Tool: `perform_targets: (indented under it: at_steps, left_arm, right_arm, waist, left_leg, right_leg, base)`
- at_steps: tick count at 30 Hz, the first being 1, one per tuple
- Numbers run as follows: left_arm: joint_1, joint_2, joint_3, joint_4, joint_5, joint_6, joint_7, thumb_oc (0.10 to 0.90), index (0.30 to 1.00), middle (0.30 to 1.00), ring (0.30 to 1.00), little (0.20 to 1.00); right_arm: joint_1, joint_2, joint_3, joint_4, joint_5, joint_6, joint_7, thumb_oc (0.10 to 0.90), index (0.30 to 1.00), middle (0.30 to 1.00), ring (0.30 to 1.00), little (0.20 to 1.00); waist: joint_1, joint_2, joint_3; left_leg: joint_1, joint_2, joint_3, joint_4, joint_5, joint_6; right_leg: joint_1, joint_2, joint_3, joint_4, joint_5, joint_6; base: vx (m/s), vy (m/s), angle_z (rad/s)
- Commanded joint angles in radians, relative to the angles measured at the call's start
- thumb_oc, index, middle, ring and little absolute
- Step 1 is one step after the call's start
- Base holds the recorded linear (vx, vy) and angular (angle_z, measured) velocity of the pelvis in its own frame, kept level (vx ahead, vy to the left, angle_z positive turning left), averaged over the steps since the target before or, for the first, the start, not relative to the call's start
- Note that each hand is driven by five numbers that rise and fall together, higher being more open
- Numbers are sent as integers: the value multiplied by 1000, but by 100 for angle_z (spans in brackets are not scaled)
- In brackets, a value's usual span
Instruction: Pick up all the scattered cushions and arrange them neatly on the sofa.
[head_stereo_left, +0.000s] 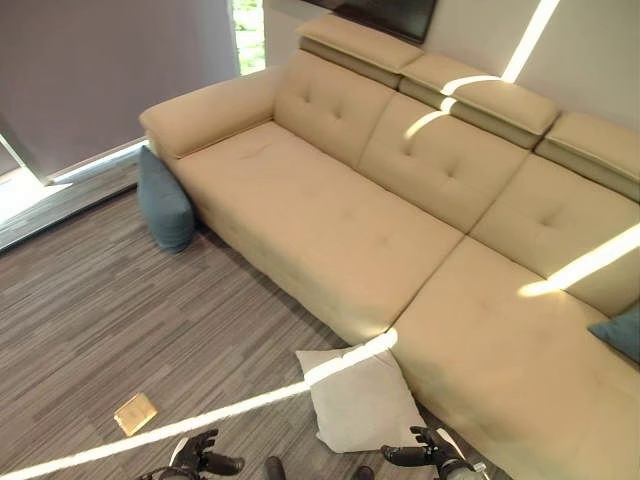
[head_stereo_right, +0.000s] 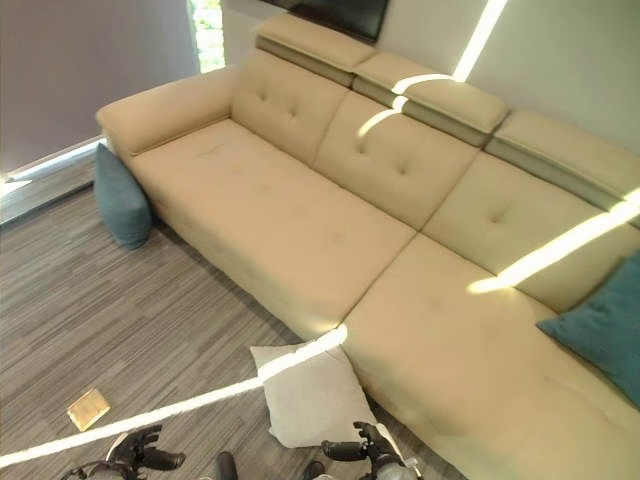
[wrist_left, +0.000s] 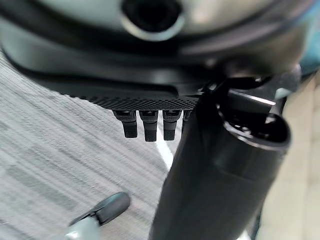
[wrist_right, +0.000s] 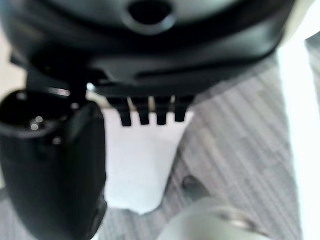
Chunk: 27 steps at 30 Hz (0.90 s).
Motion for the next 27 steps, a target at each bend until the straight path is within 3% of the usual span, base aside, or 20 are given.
perform_targets:
  at_steps: [1, 4, 5, 6, 9, 14, 16, 17, 23, 27]
  left_arm:
    - [-32, -19, 0, 24, 17, -24, -6, 800, 900, 900, 900, 900]
    - [-33, -28, 0, 24, 14, -21, -11, 800, 900, 900, 900, 900]
    - [-41, -41, -12, 18, -1, -26, -9, 800, 900, 900, 900, 900]
    - [-41, -41, -12, 18, -1, -26, -9, 800, 900, 900, 900, 900]
    - [-49, -52, -31, 16, -6, -24, -10, 800, 900, 900, 900, 900]
    - [-59, -68, -60, 14, -6, -23, -8, 800, 900, 900, 900, 900]
    - [-58, -70, -62, 15, -9, -23, -7, 800, 900, 900, 900, 900]
    - [-54, -73, -59, 20, -13, -20, -8, 800, 900, 900, 900, 900]
    - [-47, -71, -58, 32, 8, -16, -16, 800, 900, 900, 900, 900]
    - [-68, -44, -55, 16, -3, -22, -4, 800, 900, 900, 900, 900]
  right_arm:
    - [-18, -85, -1, -16, 3, -21, -45, 800, 900, 900, 900, 900]
    - [-19, -91, -4, -14, 8, -18, -45, 800, 900, 900, 900, 900]
    - [-26, -98, 1, -11, 18, -19, -47, 800, 900, 900, 900, 900]
    - [-26, -98, 1, -11, 18, -19, -47, 800, 900, 900, 900, 900]
    - [-23, -106, 3, -11, 17, -20, -46, 800, 900, 900, 900, 900]
    - [-17, -120, 4, 8, 8, -15, -50, 800, 900, 900, 900, 900]
    - [-15, -121, 3, 7, 6, -15, -51, 800, 900, 900, 900, 900]
    - [-11, -123, 2, 11, 2, -14, -50, 800, 900, 900, 900, 900]
    - [0, -110, -15, 12, 4, -12, -43, 800, 900, 900, 900, 900]
    - [-20, -90, -20, -11, 21, -7, -47, 800, 900, 900, 900, 900]
  waist:
    - [-3, -5, -15]
    - [-5, -9, -7]
    - [10, -11, 10]
    - [10, -11, 10]
    - [10, -15, 6]
    - [23, 2, 8]
    - [25, 5, 10]
    - [31, 14, 7]
    - [21, 19, -6]
    - [20, 5, 13]
  left_leg:
    - [-33, -19, -108, 164, -153, -24]
    - [-60, -1, -115, 259, -172, -28]
    - [-112, -9, -189, 344, -153, -43]
    - [-112, -9, -189, 345, -153, -43]
    - [-129, -9, -242, 288, -154, -47]
    - [-154, 59, -342, 138, -53, -79]
    - [-157, 66, -364, 126, -43, -84]
    - [-158, 66, -405, 118, -32, -91]
    - [-126, 52, -385, 119, -54, -83]
    - [-135, 8, -326, 144, -97, -37]
  right_leg:
    - [-21, 59, 95, -41, -44, -6]
    - [0, 71, 126, -71, -41, -14]
    - [16, 82, 162, -92, -37, -26]
    - [17, 82, 162, -92, -37, -26]
    - [26, 75, 183, -105, -35, -14]
    - [52, 84, 226, -104, -58, -4]
    - [57, 84, 235, -101, -65, -3]
    - [68, 83, 249, -95, -73, -1]
    - [83, 36, 277, -75, -77, 23]
    - [-7, -29, 333, -10, -45, 63]
  base:
    - [-14, -119, 1]
    - [2, -64, -32]
    - [-2, -12, -23]
    - [4, -3, -28]
    - [79, 67, -59]
    - [115, 108, -30]
    - [113, 155, -23]
    - [82, 120, -22]
    - [126, 247, -16]
    - [-21, 321, -46]
